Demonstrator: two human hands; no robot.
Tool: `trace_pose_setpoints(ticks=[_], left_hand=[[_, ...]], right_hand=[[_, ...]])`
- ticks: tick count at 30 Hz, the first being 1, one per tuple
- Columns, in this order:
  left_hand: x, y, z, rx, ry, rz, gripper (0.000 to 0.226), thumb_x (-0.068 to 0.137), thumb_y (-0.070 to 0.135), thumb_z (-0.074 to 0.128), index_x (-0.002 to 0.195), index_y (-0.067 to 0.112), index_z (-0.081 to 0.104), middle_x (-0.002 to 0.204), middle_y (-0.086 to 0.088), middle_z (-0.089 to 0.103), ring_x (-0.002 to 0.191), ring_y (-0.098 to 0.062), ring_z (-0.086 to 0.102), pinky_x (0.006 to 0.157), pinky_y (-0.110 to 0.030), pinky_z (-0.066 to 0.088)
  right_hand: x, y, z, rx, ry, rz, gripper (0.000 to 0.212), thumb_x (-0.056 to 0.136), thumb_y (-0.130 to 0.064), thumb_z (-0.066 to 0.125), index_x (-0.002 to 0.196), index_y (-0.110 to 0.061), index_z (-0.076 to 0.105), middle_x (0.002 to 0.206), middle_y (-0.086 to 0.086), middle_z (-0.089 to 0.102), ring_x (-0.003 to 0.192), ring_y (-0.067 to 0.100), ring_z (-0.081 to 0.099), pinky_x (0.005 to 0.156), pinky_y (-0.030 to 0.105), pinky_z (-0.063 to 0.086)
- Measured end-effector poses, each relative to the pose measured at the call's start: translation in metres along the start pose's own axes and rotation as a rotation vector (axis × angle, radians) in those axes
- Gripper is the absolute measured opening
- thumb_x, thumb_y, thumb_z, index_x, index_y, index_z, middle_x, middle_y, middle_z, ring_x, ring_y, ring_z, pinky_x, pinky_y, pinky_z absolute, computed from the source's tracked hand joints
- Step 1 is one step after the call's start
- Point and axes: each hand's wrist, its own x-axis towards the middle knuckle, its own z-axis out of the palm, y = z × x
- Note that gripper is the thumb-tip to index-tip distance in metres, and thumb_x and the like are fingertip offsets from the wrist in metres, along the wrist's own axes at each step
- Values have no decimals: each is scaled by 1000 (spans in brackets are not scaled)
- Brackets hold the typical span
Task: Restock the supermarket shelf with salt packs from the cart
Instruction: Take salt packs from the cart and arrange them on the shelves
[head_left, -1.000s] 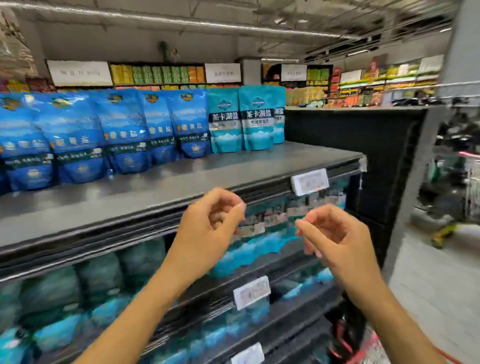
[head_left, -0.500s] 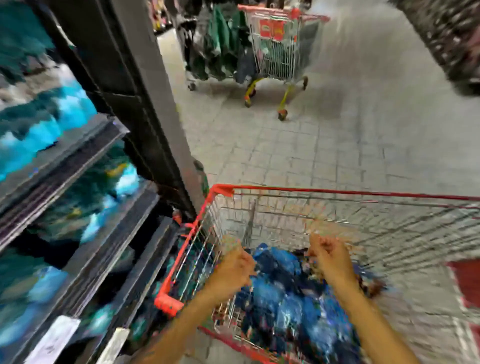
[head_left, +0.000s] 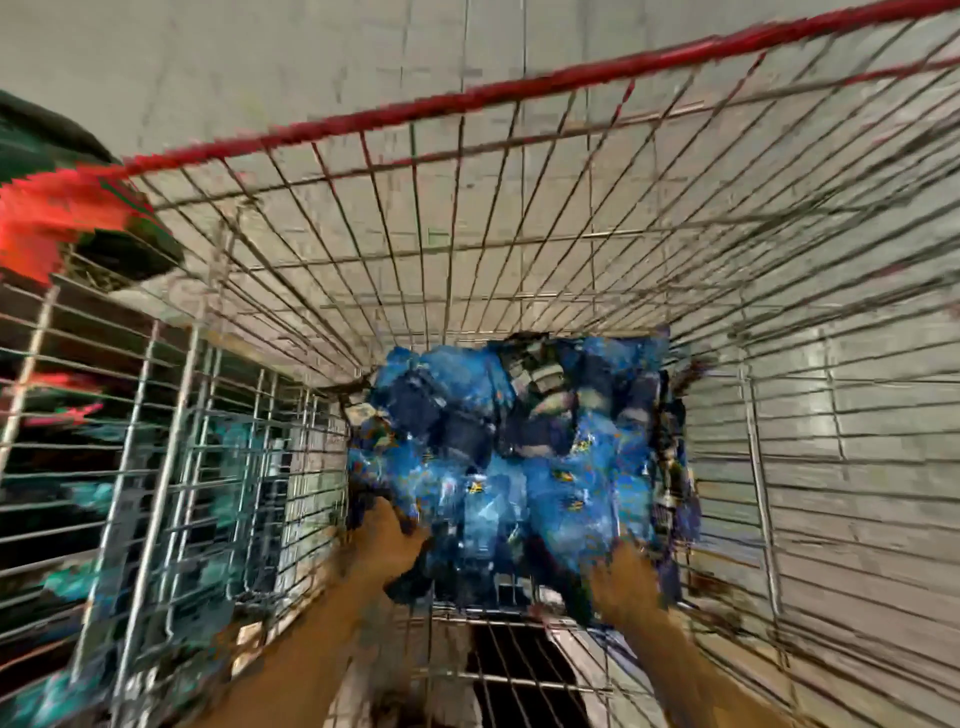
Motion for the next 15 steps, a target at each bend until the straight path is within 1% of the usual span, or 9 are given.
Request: trace_pose_setpoints(ticks=[1, 2, 4, 5, 8, 10, 11, 13, 15], left_hand=[[11, -6, 8, -13, 5, -10, 57, 84, 28, 75, 121, -5, 46, 127, -27, 59, 99, -29, 64, 87, -26, 51], [20, -11, 16, -7, -9, -31, 70, 82, 34, 77, 128, -6, 42, 132, -25, 56, 108, -31, 62, 90, -28, 50], [34, -21, 32, 22, -57, -59, 96, 80, 45, 77, 145, -4, 26, 145, -22, 44, 129, -36, 49, 104, -39, 44], [37, -23, 39, -9, -52, -51, 98, 77, 45, 79, 144, -3, 27, 144, -21, 45, 130, -36, 48, 105, -44, 44], [43, -30, 55, -82, 67, -41, 89, 65, 43, 88, 130, 1, 43, 130, -18, 56, 117, -37, 57, 92, -50, 52], [43, -29, 62, -79, 140, -95, 91, 58, 46, 91, 124, 2, 47, 123, -17, 59, 110, -36, 60, 85, -48, 55], [44, -28, 64, -113, 140, -117, 90, 57, 44, 93, 122, 2, 48, 121, -17, 60, 108, -35, 61, 85, -47, 55], [47, -28, 67, -204, 105, -136, 88, 57, 37, 94, 123, 2, 47, 122, -16, 61, 109, -33, 62, 89, -45, 54], [47, -29, 68, -221, 91, -158, 90, 59, 35, 94, 127, 3, 44, 125, -16, 62, 110, -32, 62, 88, -39, 53]], right_hand=[[12, 3, 10, 0, -11, 22, 63, 95, -46, 40, 132, 5, 51, 134, 28, 53, 127, 39, 49, 106, 43, 40], [20, 5, 21, 3, -13, 79, 66, 93, -47, 54, 135, 3, 43, 136, 26, 48, 128, 40, 46, 106, 45, 41], [32, 10, 46, 47, 74, 207, 90, 82, -54, 70, 138, 2, 28, 140, 24, 39, 130, 43, 41, 103, 49, 40], [37, 13, 55, 8, 131, 247, 97, 77, -58, 72, 139, 1, 26, 141, 23, 38, 130, 43, 42, 103, 49, 41], [46, 13, 74, -165, 254, 280, 107, 69, -64, 75, 139, -1, 24, 141, 20, 42, 129, 38, 47, 105, 50, 40], [49, 14, 86, -200, 323, 282, 110, 61, -60, 83, 136, 0, 29, 132, 21, 50, 122, 39, 53, 101, 51, 41], [51, 14, 91, -203, 357, 281, 113, 56, -58, 87, 134, -1, 29, 129, 21, 51, 120, 39, 53, 100, 51, 43], [54, 14, 95, -161, 403, 284, 117, 52, -53, 91, 135, -5, 24, 132, 25, 47, 122, 43, 48, 99, 54, 42], [60, 16, 91, -163, 424, 228, 115, 56, -52, 89, 137, -10, 21, 134, 24, 40, 122, 44, 43, 101, 56, 38]])
